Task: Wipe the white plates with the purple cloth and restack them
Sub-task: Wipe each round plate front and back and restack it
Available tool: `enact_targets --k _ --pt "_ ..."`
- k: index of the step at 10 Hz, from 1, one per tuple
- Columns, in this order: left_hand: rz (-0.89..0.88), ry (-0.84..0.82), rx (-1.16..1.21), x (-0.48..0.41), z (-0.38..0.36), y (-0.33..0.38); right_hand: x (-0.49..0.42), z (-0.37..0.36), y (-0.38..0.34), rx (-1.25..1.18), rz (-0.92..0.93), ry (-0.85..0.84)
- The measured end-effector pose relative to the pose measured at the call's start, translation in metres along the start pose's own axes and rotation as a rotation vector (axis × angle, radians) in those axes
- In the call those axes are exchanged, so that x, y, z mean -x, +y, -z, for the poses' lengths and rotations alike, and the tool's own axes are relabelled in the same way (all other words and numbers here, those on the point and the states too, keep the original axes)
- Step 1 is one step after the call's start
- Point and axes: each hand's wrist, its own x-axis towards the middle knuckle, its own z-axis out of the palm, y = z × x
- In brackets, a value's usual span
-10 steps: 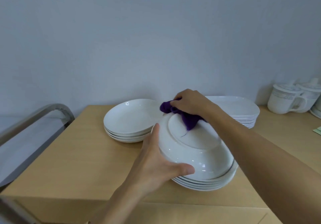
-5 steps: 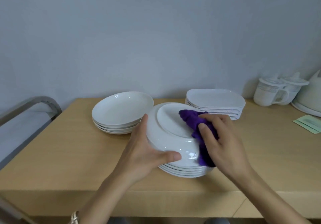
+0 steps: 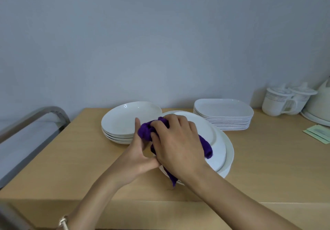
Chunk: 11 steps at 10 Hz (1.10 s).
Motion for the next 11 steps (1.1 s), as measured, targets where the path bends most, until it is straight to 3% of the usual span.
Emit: enact_targets --k 1,3,4,6,8,10,11 --pt "-0.034 0.006 0.076 0.001 0.001 -0.004 -0.021 -0.007 -0.001 0.075 -0.028 -0.036" --pt "-0.051 0.004 0.145 0.006 -0.001 -0.013 -0.069 -0.017 0.001 0.13 -0.056 -0.366" --pt "-0.046 0.019 0.125 0.004 -0.006 -0.014 -0.094 -0.027 0.016 0.056 -0.155 -0.489" --pt "0.014 0.109 0.099 0.0 -0.018 -0.013 -0.099 -0.034 0.072 -0.24 -0.375 -0.481" --pt "0.013 0.138 -0.018 0.002 -0.019 -0.007 -0.075 -0.015 0.113 -0.346 -0.477 -0.447" --pt "0.019 0.121 -0.055 0.005 -0.019 -0.003 -0.026 0.002 0.124 -0.359 -0.468 -0.323" --pt "0.015 0.129 -0.061 0.004 -0.018 -0.003 -0.005 0.017 0.111 -0.37 -0.333 -0.309"
